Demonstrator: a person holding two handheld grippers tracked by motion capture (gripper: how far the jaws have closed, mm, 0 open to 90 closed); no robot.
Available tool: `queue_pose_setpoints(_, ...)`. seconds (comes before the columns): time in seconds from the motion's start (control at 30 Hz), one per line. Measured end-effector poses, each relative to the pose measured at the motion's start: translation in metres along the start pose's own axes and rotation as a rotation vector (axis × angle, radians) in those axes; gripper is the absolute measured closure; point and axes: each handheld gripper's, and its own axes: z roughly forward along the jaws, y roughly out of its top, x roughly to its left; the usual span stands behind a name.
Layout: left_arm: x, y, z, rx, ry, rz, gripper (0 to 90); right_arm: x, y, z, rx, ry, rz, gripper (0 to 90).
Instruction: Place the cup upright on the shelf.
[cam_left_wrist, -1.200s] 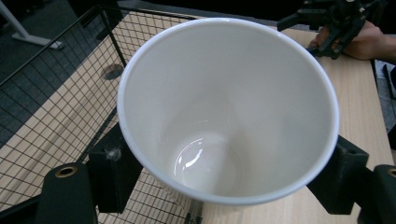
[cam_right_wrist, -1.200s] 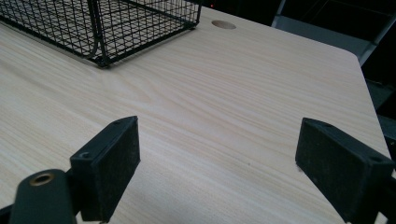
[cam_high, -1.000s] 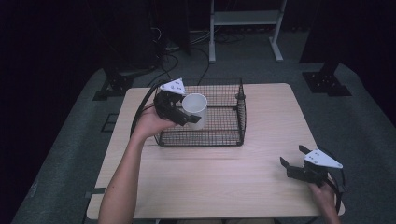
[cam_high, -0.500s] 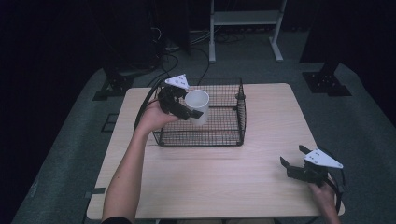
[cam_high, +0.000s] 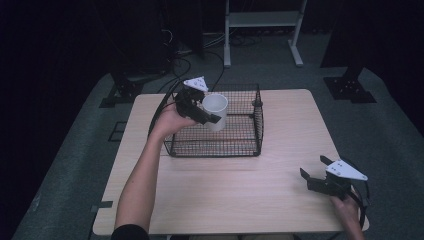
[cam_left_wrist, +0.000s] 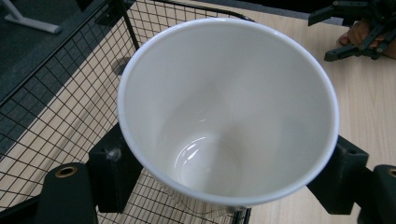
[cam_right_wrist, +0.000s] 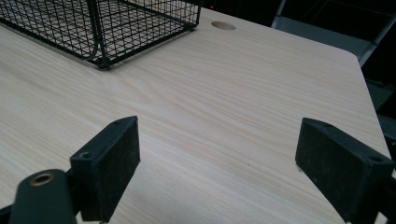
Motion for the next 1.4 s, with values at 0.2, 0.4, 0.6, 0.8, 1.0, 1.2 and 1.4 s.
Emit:
queue_pose_setpoints(0.2, 0.007, 0.0, 0.007, -0.001, -0.005, -0.011, 21.9, 0.0, 0.0, 0.0, -0.001, 0.001, 0.001, 13.1)
queue_pose_setpoints(0.4, 0.011, -0.003, 0.015, 0.019, -0.015, -0.017, 21.9, 0.0, 0.0, 0.0, -0.001, 0.002, 0.001, 13.1)
queue_pose_setpoints(0.6, 0.017, -0.007, 0.025, 0.031, -0.023, -0.03, 21.9, 0.0, 0.0, 0.0, -0.002, 0.002, 0.001, 13.1)
queue_pose_setpoints(0.8, 0.022, -0.011, 0.032, 0.047, -0.028, -0.042, 21.9, 0.0, 0.0, 0.0, -0.003, 0.002, 0.001, 13.1)
queue_pose_setpoints(1.0, 0.025, -0.014, 0.041, 0.056, -0.03, -0.048, 21.8, 0.0, 0.0, 0.0, -0.003, 0.003, 0.0, 13.1)
queue_pose_setpoints(1.2, 0.027, -0.017, 0.047, 0.075, -0.032, -0.051, 21.8, 0.0, 0.0, 0.0, -0.002, 0.003, 0.001, 13.1)
queue_pose_setpoints(1.4, 0.029, -0.019, 0.052, 0.078, -0.034, -0.054, 21.8, 0.0, 0.0, 0.0, -0.003, 0.002, 0.002, 13.1)
